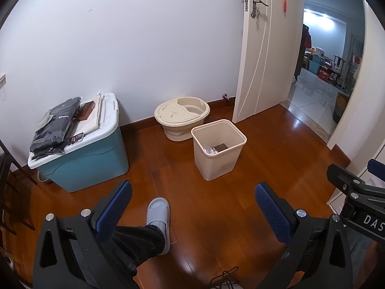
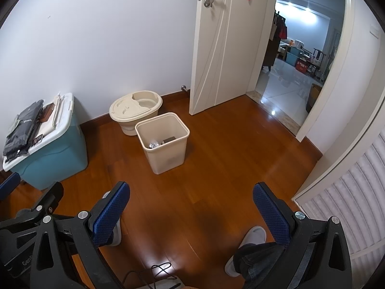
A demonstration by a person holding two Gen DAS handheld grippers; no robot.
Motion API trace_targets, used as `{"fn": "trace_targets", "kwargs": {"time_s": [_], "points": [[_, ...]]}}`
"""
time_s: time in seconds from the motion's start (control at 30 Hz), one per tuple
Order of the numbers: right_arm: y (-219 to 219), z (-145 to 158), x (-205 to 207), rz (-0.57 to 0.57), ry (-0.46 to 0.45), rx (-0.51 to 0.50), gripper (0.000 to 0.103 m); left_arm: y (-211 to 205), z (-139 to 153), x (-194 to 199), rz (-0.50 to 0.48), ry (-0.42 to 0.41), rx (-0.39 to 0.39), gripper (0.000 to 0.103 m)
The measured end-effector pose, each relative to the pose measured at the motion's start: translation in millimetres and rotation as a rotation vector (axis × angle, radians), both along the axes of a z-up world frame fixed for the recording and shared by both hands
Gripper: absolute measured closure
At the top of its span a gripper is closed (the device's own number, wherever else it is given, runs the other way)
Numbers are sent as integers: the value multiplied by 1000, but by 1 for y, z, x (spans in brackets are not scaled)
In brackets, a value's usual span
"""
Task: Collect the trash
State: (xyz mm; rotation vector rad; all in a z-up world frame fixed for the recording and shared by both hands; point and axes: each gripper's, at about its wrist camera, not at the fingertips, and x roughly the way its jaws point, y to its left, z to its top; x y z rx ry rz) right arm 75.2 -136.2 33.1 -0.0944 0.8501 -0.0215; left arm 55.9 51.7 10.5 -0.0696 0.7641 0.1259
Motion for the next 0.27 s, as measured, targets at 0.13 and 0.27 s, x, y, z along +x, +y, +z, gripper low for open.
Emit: {"fn": "trace_targets", "kwargs": {"time_s": [0.13,0.27], "points": [[-1,-1,0,3,1,-1,0,0,1,-3,11,-23,7,0],[0,0,0,0,3,0,0,-3,3,-5,7,-40,18,0]]}}
